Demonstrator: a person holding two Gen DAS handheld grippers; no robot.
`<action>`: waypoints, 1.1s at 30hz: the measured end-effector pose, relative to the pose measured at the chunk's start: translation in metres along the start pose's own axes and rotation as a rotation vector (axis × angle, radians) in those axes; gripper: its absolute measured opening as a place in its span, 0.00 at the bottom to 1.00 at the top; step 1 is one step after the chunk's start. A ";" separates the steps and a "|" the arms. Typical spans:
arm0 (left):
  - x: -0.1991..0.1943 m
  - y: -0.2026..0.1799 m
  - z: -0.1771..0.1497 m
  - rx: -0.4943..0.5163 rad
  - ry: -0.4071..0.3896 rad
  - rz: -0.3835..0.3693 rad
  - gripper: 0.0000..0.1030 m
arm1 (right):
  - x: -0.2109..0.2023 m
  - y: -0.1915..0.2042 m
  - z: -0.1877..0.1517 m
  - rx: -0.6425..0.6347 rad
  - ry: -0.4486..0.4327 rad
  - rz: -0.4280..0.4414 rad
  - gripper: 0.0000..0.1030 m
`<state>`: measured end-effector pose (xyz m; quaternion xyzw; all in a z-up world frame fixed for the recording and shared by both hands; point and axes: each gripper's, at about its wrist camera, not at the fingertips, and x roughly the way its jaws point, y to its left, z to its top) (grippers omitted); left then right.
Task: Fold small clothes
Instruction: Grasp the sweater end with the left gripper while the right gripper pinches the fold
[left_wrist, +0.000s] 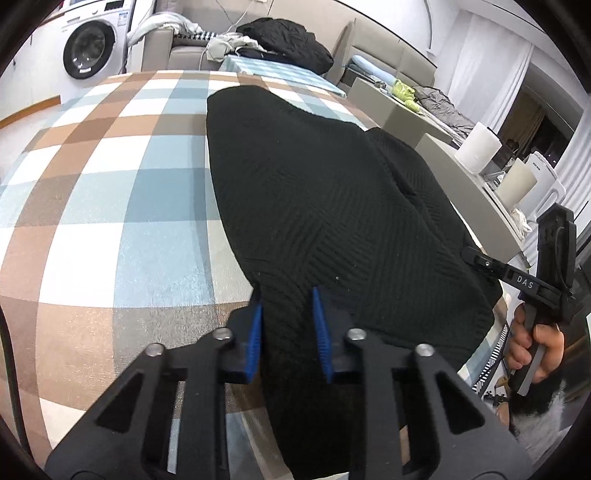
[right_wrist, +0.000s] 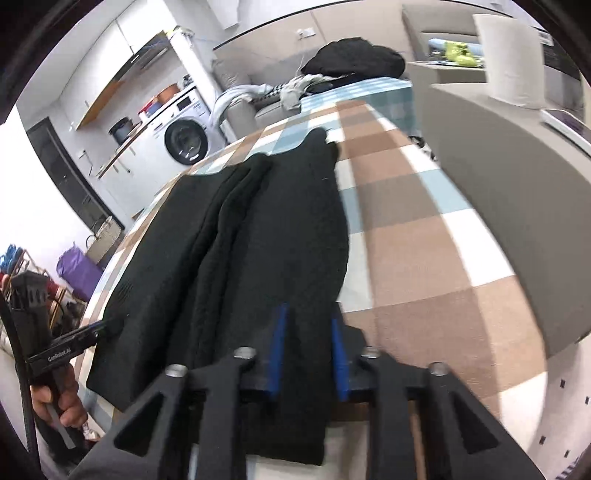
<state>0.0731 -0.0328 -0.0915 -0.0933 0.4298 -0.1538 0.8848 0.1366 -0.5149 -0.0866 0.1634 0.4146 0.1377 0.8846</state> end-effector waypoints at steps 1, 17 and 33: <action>-0.001 0.000 0.000 0.003 -0.003 0.004 0.17 | 0.001 0.005 0.000 -0.019 0.000 -0.008 0.17; -0.048 0.065 -0.005 -0.056 -0.081 0.135 0.10 | 0.045 0.080 0.002 -0.137 0.071 0.069 0.16; -0.066 0.054 -0.011 -0.009 -0.105 0.187 0.24 | -0.016 0.071 -0.015 -0.154 0.008 0.031 0.35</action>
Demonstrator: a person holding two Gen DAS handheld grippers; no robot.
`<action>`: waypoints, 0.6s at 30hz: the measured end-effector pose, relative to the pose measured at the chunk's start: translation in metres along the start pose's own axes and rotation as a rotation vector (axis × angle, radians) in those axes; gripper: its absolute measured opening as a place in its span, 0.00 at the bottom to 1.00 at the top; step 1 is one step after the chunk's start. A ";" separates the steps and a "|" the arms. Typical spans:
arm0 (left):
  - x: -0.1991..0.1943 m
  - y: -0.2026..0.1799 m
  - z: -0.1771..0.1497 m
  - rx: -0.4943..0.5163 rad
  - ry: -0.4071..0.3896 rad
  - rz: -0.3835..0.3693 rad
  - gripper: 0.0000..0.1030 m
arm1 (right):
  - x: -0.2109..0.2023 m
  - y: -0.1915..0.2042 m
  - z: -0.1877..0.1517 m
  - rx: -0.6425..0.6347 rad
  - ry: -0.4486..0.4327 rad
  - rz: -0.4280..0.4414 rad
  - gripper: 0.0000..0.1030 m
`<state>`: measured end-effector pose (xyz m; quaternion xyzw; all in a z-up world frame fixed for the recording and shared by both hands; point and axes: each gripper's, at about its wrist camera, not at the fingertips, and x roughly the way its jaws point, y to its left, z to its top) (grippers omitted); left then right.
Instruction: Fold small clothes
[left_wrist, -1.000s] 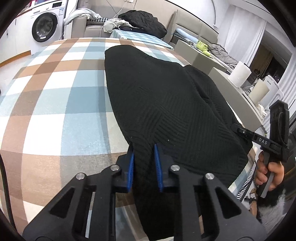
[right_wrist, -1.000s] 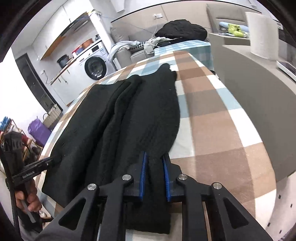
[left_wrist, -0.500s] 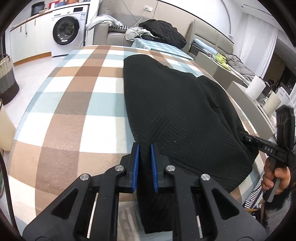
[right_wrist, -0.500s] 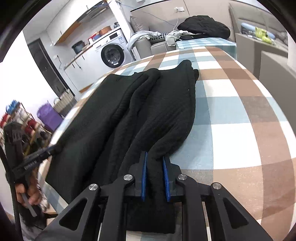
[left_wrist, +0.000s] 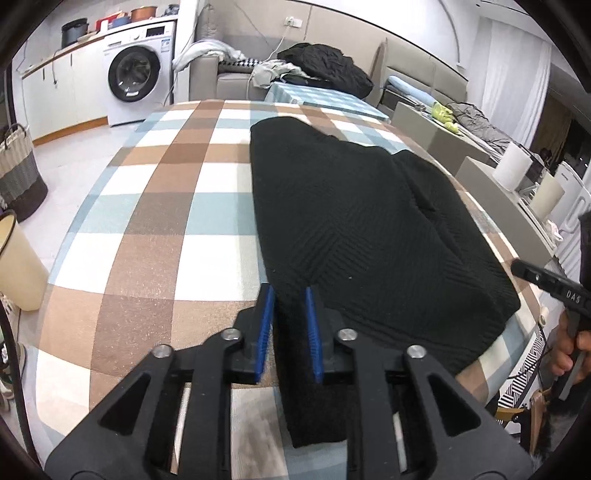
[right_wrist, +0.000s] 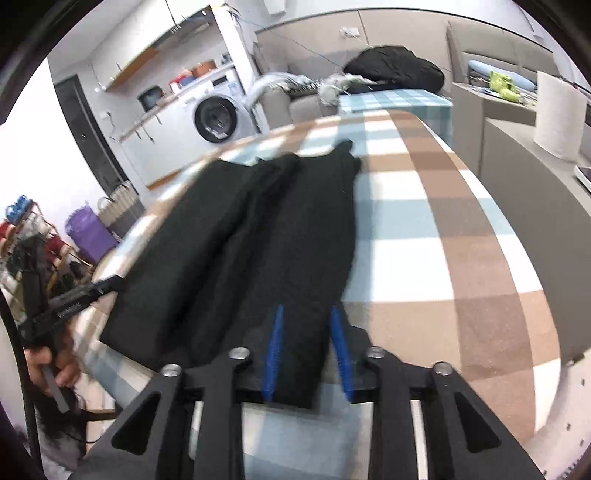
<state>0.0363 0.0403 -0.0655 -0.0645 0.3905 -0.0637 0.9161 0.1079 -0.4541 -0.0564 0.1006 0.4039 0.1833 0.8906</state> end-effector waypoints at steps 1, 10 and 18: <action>-0.004 -0.003 0.000 0.007 -0.010 -0.003 0.28 | 0.000 0.004 0.003 -0.007 -0.007 0.019 0.39; -0.017 -0.017 -0.001 0.032 -0.059 -0.082 0.73 | 0.040 0.021 0.032 0.021 0.034 0.083 0.43; -0.004 -0.033 -0.008 0.088 -0.020 -0.088 0.77 | 0.093 0.025 0.083 0.105 0.083 0.156 0.43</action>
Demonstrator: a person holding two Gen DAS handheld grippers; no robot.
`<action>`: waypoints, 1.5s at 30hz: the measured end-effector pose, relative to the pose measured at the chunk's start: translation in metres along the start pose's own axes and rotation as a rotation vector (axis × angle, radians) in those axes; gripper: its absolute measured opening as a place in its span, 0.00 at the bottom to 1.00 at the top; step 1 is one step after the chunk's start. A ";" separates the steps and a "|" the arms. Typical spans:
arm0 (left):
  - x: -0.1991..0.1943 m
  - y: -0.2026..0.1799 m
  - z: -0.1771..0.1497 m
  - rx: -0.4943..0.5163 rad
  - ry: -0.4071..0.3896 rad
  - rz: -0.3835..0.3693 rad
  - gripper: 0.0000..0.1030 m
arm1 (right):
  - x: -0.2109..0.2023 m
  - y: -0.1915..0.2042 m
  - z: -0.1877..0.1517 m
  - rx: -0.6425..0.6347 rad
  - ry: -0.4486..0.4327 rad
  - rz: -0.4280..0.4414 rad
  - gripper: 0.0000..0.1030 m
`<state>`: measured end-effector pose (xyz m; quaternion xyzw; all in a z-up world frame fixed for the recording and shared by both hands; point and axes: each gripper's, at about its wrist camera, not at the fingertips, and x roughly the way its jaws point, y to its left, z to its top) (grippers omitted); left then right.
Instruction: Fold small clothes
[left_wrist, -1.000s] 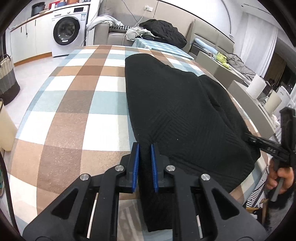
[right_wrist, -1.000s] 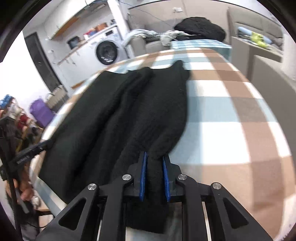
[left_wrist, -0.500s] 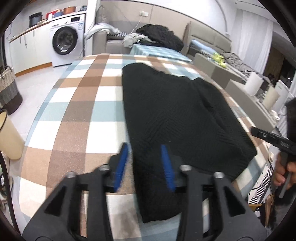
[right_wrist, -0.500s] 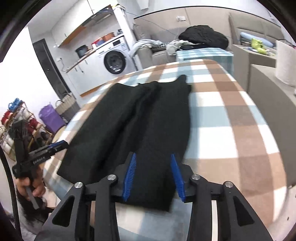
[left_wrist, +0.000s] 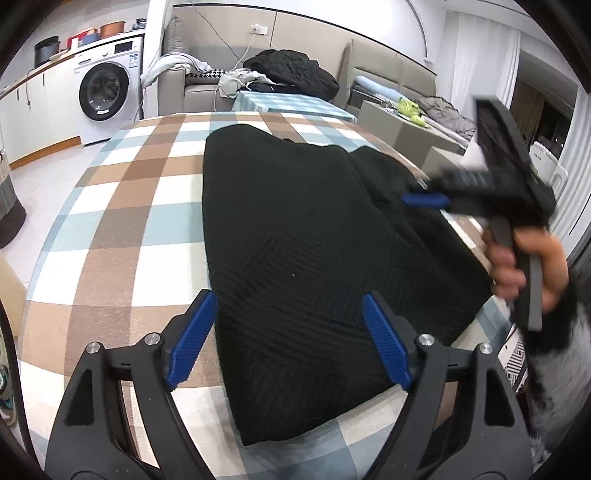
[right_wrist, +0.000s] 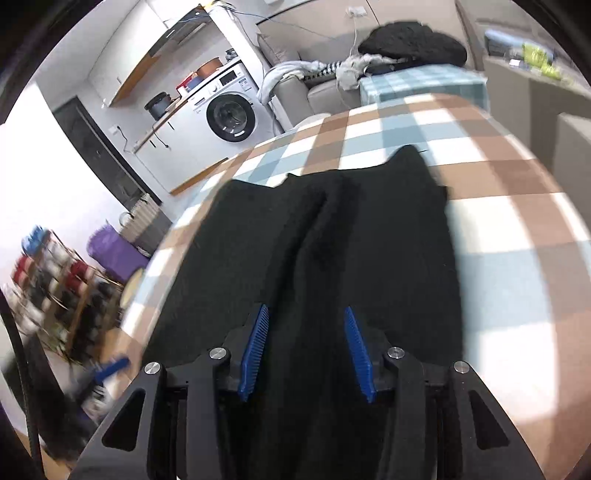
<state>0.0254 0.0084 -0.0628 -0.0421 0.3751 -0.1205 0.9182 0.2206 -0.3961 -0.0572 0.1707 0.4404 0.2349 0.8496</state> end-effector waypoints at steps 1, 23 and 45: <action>0.001 -0.002 -0.001 0.009 0.003 -0.002 0.77 | 0.008 0.001 0.008 0.019 0.009 0.021 0.43; 0.001 0.012 0.002 -0.030 0.000 0.001 0.77 | 0.022 0.015 0.059 -0.122 -0.024 -0.166 0.11; 0.011 0.007 -0.019 -0.010 0.070 0.020 0.77 | -0.073 0.001 -0.101 -0.027 0.000 0.009 0.39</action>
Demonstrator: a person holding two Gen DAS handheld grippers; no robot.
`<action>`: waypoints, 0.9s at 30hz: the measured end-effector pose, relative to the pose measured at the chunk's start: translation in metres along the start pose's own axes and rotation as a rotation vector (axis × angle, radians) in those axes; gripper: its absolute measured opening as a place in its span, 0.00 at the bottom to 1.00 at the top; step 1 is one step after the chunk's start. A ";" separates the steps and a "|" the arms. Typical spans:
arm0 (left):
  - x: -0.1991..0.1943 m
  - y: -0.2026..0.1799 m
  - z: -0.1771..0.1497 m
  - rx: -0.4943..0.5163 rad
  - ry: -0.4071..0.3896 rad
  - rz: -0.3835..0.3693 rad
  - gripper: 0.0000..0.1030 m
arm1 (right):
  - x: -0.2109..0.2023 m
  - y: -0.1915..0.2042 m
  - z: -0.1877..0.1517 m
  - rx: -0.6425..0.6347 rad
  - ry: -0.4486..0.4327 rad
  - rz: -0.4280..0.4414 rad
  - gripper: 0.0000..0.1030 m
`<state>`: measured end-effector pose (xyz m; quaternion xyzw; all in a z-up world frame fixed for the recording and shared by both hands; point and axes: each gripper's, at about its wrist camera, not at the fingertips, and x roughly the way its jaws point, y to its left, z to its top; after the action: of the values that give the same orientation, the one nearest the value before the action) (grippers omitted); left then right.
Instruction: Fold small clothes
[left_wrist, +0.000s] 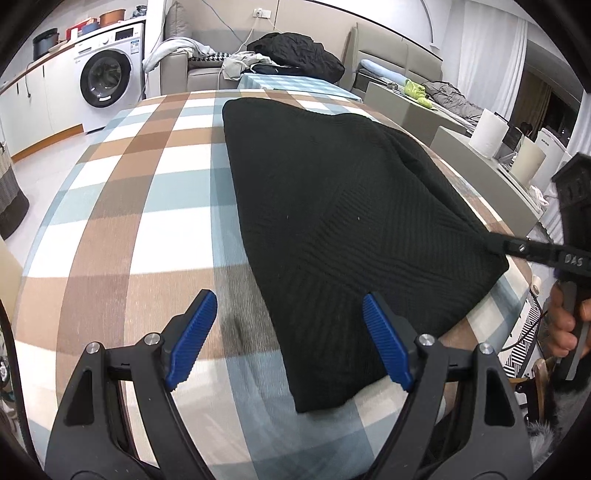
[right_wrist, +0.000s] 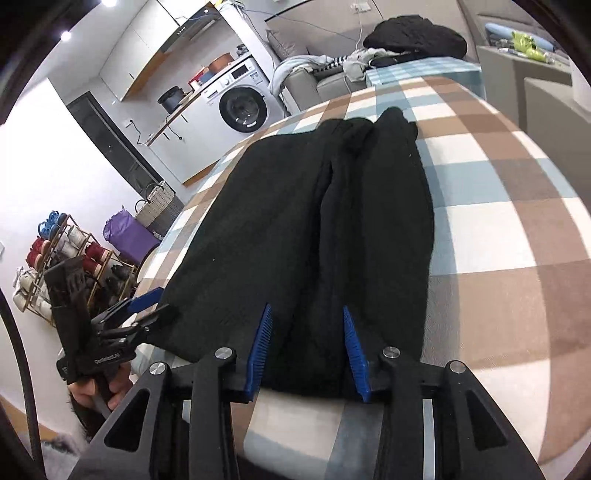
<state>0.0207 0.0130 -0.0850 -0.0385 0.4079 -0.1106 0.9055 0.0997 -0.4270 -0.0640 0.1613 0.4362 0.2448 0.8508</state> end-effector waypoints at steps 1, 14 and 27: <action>0.000 0.000 -0.002 -0.002 0.003 0.001 0.77 | -0.006 0.003 -0.001 -0.012 -0.019 -0.004 0.39; 0.001 0.003 -0.004 -0.009 0.007 0.002 0.77 | 0.009 0.020 -0.009 -0.120 -0.011 0.078 0.06; 0.004 0.007 -0.002 -0.025 0.007 -0.007 0.77 | -0.007 0.018 0.004 -0.140 -0.015 -0.037 0.26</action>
<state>0.0227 0.0193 -0.0908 -0.0509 0.4125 -0.1090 0.9030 0.0944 -0.4162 -0.0480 0.0953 0.4147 0.2578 0.8674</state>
